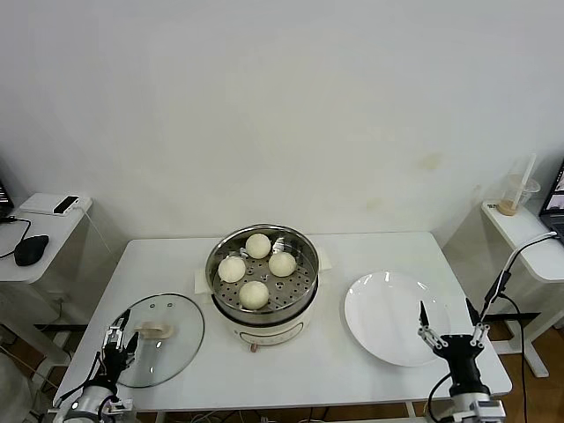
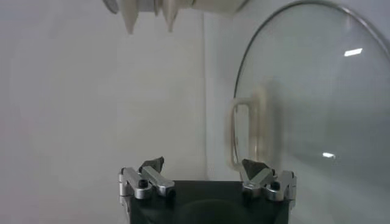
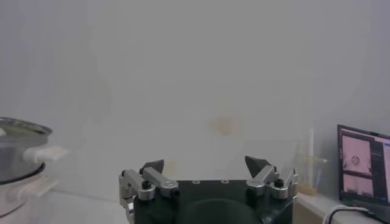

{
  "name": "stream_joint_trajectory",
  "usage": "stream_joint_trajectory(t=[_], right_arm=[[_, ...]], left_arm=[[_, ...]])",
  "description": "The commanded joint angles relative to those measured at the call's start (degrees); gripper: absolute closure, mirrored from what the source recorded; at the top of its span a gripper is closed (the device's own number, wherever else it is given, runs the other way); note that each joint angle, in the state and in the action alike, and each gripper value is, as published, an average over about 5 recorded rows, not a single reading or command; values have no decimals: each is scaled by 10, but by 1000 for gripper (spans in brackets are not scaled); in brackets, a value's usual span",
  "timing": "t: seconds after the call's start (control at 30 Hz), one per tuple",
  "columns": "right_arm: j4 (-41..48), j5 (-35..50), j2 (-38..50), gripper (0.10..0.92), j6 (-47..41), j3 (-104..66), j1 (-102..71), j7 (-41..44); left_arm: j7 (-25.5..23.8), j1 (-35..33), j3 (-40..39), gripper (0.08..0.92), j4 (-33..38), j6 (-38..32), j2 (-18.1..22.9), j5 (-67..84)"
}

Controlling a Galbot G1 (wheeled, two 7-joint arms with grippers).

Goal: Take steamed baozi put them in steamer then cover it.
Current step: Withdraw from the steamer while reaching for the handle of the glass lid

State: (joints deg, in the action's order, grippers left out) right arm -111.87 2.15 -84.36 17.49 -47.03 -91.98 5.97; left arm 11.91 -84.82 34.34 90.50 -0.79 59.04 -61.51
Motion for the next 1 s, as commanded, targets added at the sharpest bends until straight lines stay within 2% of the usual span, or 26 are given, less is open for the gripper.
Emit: stream_joint_trajectory(t=[0.03,0.57,0.83,0.93,1.0], right_arm=[[1,-12,-11,203,5,-2,-10,-1],[6,-27,-18,203,10,2,-14,0],[7,-29,-17,203,10,2,-14,1],[7,-29,-17,203,10,3,-14,1],[6,-29,-17,203,9,4,-13,2]], left_arm=[[-1,41,-20,177,-29,-1,-9,-13],[5,103,-47,177,-66,-4,-5,-7],[15,114,-49,178,-88,-14,1,-8],[18,112,-49,218,-90,-18,3,-8],[20,110,-48,276,-89,-20,4,-8]])
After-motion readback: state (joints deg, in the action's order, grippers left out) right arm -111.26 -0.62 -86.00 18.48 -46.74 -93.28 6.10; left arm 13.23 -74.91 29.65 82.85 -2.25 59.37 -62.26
